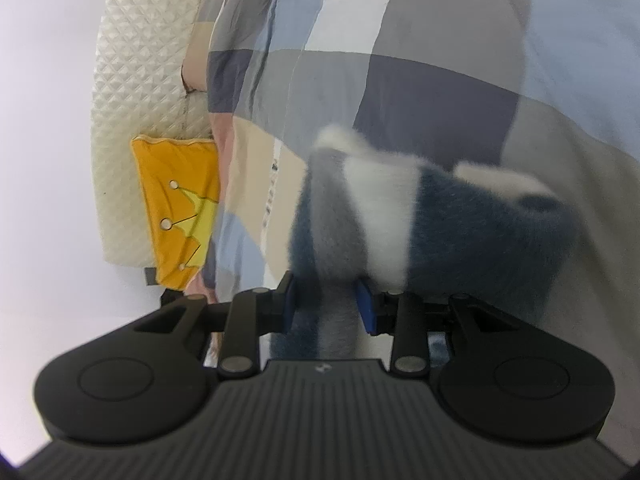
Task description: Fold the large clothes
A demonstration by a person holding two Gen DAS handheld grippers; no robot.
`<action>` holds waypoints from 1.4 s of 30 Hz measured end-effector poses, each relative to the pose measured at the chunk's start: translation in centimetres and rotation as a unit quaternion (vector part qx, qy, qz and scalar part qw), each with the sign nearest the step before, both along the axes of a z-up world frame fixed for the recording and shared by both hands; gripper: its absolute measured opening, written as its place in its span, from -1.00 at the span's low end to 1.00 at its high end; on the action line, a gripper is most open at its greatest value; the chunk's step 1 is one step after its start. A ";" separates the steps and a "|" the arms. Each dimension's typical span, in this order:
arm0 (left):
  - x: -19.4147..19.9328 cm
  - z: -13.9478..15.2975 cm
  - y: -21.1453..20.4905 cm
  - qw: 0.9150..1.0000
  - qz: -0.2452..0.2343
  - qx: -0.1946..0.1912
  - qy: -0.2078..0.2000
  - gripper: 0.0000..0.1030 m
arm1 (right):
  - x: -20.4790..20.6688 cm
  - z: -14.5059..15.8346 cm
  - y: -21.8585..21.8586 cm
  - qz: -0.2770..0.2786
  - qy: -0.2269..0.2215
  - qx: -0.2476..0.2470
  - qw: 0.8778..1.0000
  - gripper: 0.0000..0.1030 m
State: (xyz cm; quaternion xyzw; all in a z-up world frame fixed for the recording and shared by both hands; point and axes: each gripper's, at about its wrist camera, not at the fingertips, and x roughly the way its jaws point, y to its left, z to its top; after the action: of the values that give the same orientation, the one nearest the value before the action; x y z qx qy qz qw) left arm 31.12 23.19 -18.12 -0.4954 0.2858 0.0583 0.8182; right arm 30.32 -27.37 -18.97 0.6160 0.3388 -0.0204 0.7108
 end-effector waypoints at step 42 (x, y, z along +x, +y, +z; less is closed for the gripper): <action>4.2 2.4 -8.4 0.935 -0.180 0.304 -0.036 0.37 | 2.4 3.2 12.2 0.262 -0.198 -0.459 0.826 0.27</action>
State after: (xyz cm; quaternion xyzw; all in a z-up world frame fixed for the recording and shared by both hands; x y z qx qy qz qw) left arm 35.30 14.80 -15.73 -0.1653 0.3093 -0.0236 0.9362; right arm 32.74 -15.13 -15.74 0.0979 0.2913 0.1362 0.9418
